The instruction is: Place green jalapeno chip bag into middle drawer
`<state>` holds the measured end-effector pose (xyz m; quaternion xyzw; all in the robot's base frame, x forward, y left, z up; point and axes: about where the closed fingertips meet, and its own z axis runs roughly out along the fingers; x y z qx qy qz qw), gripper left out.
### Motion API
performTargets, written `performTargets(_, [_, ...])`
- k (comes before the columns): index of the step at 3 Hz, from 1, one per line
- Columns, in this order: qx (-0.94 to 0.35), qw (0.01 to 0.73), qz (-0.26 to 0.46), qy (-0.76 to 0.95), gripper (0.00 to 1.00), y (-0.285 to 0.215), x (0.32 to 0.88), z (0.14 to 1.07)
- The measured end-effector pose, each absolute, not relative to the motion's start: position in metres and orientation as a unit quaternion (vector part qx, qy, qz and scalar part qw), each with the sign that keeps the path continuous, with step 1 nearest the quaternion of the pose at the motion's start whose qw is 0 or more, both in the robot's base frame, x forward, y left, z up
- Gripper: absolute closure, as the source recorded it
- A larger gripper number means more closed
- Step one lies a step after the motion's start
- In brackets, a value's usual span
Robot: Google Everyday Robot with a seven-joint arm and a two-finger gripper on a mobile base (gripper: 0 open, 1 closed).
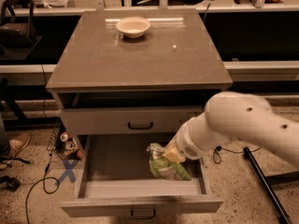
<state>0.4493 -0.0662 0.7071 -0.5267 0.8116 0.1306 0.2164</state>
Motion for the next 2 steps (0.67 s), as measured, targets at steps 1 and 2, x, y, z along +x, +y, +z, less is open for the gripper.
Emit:
performTargets(1, [-0.518, 0.197, 0.156, 0.818, 0.86, -0.025, 0.443, 0.661])
performTargets(2, [-0.484, 0.186, 0.190, 0.834, 0.62, 0.011, 0.445, 0.628])
